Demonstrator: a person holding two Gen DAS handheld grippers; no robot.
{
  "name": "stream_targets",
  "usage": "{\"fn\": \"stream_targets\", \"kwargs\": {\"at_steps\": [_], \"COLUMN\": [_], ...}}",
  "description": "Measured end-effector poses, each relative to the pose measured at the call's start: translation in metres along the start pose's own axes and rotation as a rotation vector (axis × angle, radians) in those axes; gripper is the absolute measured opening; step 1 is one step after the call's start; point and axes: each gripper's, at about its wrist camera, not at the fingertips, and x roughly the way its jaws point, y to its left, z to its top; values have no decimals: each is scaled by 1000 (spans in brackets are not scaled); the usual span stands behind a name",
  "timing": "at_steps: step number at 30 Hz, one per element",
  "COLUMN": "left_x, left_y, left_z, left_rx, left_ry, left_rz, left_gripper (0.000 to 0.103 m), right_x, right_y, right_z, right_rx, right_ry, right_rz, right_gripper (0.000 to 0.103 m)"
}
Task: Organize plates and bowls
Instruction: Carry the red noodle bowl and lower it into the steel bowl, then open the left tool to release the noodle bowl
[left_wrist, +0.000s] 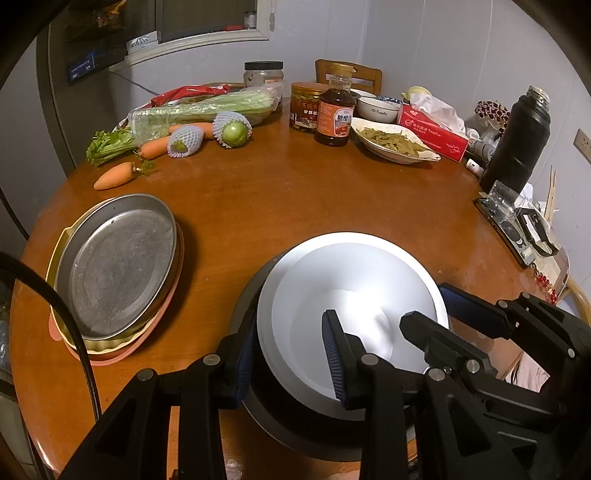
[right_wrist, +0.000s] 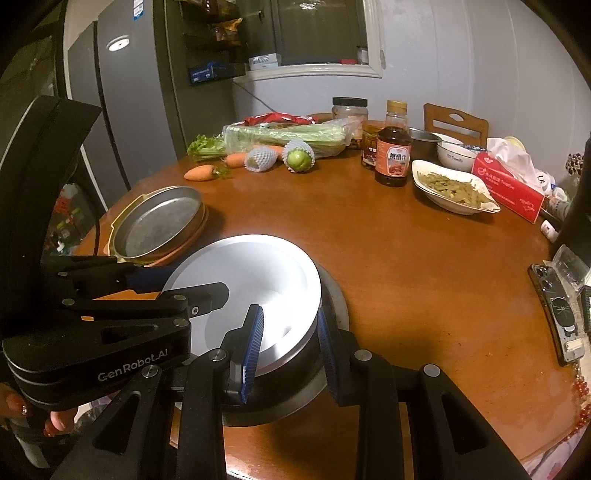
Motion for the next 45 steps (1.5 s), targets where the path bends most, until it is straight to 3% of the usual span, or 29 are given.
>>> {"fn": "stream_targets", "kwargs": {"at_steps": [20,28,39,45], "left_x": [-8,-19,-32,-36], "left_y": [2,7,12,23], "left_z": [0,2,3,0], "left_rx": [-3,-12,-22,-51], "left_ry": [-18,-42,-69,-74], "left_rz": [7,9,21,18], "left_gripper": [35,36,43,48], "right_x": [-4,-10,-22,-25], "right_y": [0,-3,-8,-14], "right_z": [0,3,8,10], "right_rx": [-7,16,23,45], "right_ry": [-5,-28,-56,-64], "right_rz": [-9,7,-22,-20], "right_gripper": [32,38,40,48]}}
